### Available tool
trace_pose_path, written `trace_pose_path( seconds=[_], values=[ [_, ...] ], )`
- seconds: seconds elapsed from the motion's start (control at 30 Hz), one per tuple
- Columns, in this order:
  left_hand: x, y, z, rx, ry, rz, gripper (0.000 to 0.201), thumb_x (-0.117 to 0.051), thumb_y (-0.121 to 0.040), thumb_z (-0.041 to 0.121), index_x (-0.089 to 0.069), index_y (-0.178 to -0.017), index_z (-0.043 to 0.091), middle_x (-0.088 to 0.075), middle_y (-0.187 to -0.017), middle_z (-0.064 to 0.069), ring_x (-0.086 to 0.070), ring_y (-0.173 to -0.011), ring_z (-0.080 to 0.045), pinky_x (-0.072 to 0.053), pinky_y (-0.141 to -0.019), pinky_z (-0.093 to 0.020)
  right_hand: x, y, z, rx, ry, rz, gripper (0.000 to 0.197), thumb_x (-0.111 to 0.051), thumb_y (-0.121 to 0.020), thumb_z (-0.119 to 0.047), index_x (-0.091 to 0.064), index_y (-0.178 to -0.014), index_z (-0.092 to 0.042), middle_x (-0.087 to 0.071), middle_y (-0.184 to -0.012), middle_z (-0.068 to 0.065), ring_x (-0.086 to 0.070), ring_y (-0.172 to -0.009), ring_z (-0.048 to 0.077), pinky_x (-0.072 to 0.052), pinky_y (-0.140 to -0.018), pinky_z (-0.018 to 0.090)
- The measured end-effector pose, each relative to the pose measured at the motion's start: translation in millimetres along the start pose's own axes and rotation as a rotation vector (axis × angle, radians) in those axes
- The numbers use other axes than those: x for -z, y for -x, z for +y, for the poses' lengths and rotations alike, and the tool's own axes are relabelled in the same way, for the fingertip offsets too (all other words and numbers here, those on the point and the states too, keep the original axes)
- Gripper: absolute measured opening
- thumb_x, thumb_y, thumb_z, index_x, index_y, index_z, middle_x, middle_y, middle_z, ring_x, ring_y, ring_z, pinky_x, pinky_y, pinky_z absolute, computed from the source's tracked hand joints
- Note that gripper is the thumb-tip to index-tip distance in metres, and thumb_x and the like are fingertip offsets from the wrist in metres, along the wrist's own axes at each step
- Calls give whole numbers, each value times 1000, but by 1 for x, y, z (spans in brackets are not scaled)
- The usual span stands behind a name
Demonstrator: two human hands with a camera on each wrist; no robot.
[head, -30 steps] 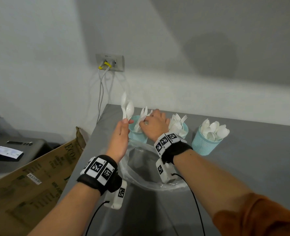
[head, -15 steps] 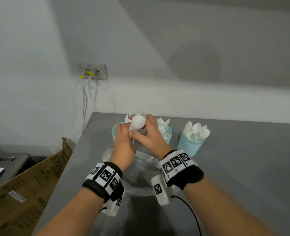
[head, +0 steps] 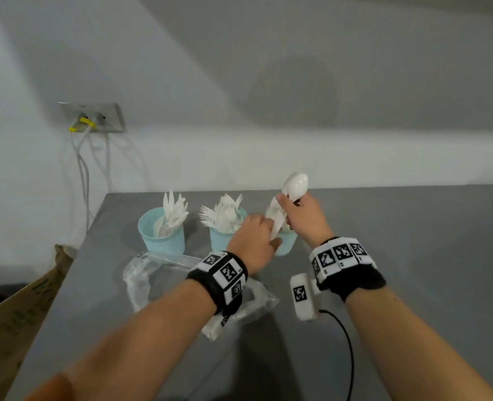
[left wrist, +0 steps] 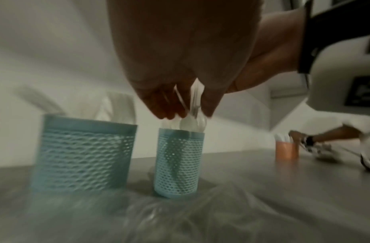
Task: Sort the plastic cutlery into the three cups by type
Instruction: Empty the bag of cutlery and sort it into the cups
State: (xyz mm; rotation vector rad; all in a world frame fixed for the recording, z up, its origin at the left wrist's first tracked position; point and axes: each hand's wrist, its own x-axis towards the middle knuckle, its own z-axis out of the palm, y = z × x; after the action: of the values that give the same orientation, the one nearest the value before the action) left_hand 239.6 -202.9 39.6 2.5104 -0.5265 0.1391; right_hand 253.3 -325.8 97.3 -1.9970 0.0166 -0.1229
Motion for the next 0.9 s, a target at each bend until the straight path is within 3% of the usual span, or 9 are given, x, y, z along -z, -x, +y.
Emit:
trace_pose_path(
  seconds=[0.1,0.17,0.27,0.37,0.43,0.53,0.7,0.83,0.9],
  values=[
    [-12,-10,2,26,-277,-16,47,-59,-89,34,-49,-130,13,-47,-126,-7,-39,-119,-25,-37,-104,-38,18,-14,10,-53,-18,67,16,-54,-94,-20,-54,-83,-7,-53,-64,5,-50,-53,14,-45,-56,27],
    [-18,-13,1,23,-325,-2,46,-56,-89,34,-49,-130,13,-46,-127,-8,-39,-119,-25,-40,-101,-38,25,-20,15,-46,-48,148,13,-55,-92,-15,-54,-81,-9,-57,-68,10,-54,-54,18,-51,-62,34],
    [-23,-19,-1,60,-284,31,38,-54,-90,34,-52,-122,12,-48,-124,-8,-41,-115,-25,-42,-97,-38,26,-24,24,-23,-44,230,17,-58,-90,-13,-52,-76,-20,-62,-74,12,-61,-63,24,-53,-68,35],
    [-26,-25,0,77,-268,70,37,-52,-93,35,-52,-119,9,-48,-122,-11,-44,-113,-26,-45,-91,-37,18,-25,34,-80,-1,167,7,-64,-88,-18,-60,-86,-12,-64,-70,7,-63,-61,22,-55,-69,37],
    [-26,-27,0,90,-263,82,39,-51,-94,36,-51,-118,6,-48,-122,-12,-45,-112,-27,-46,-88,-36,12,-24,40,-106,57,130,17,-67,-85,-19,-64,-91,-4,-67,-71,11,-66,-64,25,-58,-70,38],
    [-26,-30,0,123,-251,73,40,-50,-94,38,-53,-117,6,-48,-121,-12,-45,-112,-27,-47,-83,-35,7,-25,47,-88,141,94,15,-68,-81,-19,-64,-94,-13,-70,-82,12,-69,-78,30,-58,-74,42],
    [-26,-31,-2,120,-230,76,38,-52,-94,39,-56,-114,8,-47,-120,-11,-45,-112,-25,-46,-80,-33,9,-25,54,-108,321,6,13,-64,-84,-19,-60,-94,-12,-62,-81,8,-62,-79,28,-47,-69,31],
    [-27,-31,-4,124,-215,80,38,-53,-93,38,-55,-114,7,-47,-120,-11,-46,-110,-25,-49,-84,-36,9,-18,57,-36,143,37,46,-74,-74,-16,-53,-115,-17,-54,-104,2,-57,-88,19,-47,-77,26],
    [-28,-31,-5,127,-221,88,39,-53,-93,39,-54,-114,7,-47,-119,-11,-46,-110,-25,-49,-85,-37,7,-10,58,70,90,102,45,-75,-75,-16,-53,-114,-21,-48,-110,-1,-56,-82,12,-48,-74,19]
  ],
)
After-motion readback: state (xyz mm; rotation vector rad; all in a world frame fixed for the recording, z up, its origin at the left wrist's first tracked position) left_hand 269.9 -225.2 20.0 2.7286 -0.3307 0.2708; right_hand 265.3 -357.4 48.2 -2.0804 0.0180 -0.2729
